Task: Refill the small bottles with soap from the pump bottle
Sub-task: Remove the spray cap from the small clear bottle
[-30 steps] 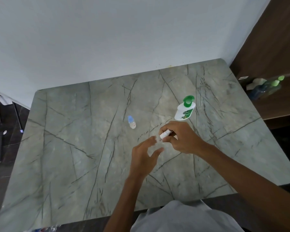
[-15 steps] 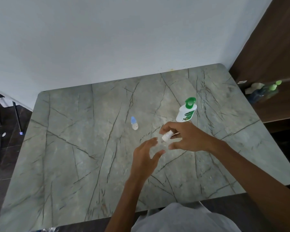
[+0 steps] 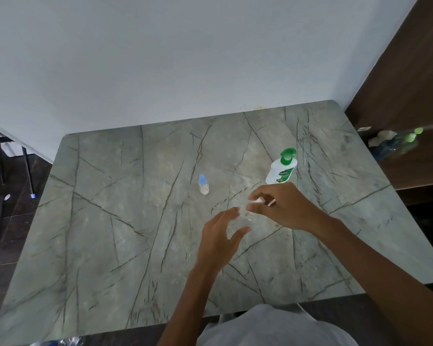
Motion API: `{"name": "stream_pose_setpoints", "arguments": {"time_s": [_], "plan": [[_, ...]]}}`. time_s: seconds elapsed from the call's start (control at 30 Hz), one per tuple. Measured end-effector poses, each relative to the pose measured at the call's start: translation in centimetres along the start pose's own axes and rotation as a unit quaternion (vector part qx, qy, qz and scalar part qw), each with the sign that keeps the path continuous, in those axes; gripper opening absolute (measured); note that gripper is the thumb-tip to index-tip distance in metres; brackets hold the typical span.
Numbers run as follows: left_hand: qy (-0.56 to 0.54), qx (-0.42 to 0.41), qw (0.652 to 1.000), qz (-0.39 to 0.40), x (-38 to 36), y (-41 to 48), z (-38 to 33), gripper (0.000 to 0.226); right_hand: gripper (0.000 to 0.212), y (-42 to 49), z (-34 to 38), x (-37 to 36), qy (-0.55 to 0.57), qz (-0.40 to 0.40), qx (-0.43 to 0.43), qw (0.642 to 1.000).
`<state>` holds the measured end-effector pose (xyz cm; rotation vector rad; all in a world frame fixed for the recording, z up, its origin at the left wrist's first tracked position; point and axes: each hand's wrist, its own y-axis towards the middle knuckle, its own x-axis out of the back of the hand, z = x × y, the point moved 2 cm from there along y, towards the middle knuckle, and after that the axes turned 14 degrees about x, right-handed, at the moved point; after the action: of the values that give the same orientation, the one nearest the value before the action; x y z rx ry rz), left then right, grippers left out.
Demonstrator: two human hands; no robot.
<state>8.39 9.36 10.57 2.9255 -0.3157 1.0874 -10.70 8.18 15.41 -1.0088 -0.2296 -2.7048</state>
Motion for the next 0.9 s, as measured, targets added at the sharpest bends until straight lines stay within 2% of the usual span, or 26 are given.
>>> {"name": "stream_pose_setpoints", "arguments": {"time_s": [0.07,0.13,0.23,0.3,0.37,0.43,0.47,0.6,0.67,0.77,0.8,0.9], "plan": [[0.001,-0.002,1.000,-0.001,0.0,0.0,0.0,0.047,0.034,0.0,-0.1,-0.1,-0.027,-0.002,0.012,1.000],[0.003,-0.003,1.000,-0.002,0.0,-0.1,0.1,0.047,0.020,-0.1,-0.1,-0.3,0.023,0.001,0.028,0.999],[-0.001,0.004,1.000,-0.003,0.1,-0.1,0.3,0.048,0.040,-0.3,0.1,-0.6,0.090,-0.004,0.032,0.995],[-0.004,0.006,1.000,-0.003,0.1,-0.2,0.4,0.048,0.048,-0.4,0.2,-0.7,0.079,-0.022,0.011,0.997],[-0.010,0.007,1.000,0.001,0.2,-0.2,0.3,0.047,0.039,-0.3,0.3,-0.7,0.011,-0.027,0.023,0.999],[-0.015,0.010,1.000,0.006,0.2,-0.3,0.4,0.048,0.021,-0.3,0.2,-0.8,0.010,-0.020,0.035,0.999],[-0.017,0.013,1.000,0.006,0.1,-0.3,0.5,0.048,0.021,-0.4,0.2,-0.8,0.029,-0.012,0.043,0.999],[-0.032,0.030,0.999,0.003,-0.1,-0.3,1.0,0.045,0.047,-0.5,0.5,-1.0,0.089,-0.025,0.016,0.996],[-0.051,0.040,0.998,0.003,-0.2,-0.3,0.8,0.042,0.044,-0.4,0.7,-0.9,0.035,-0.033,0.008,0.999],[-0.061,0.045,0.997,0.006,-0.3,-0.4,0.8,0.041,0.019,-0.5,0.7,-0.8,0.007,-0.018,0.025,1.000],[-0.062,0.047,0.997,0.007,-0.3,-0.4,0.9,0.042,0.019,-0.5,0.7,-0.8,0.019,-0.006,0.032,0.999],[-0.069,0.049,0.996,0.007,-0.5,-0.5,1.1,0.044,0.041,-0.6,0.8,-0.8,0.082,0.006,0.014,0.997]]}}
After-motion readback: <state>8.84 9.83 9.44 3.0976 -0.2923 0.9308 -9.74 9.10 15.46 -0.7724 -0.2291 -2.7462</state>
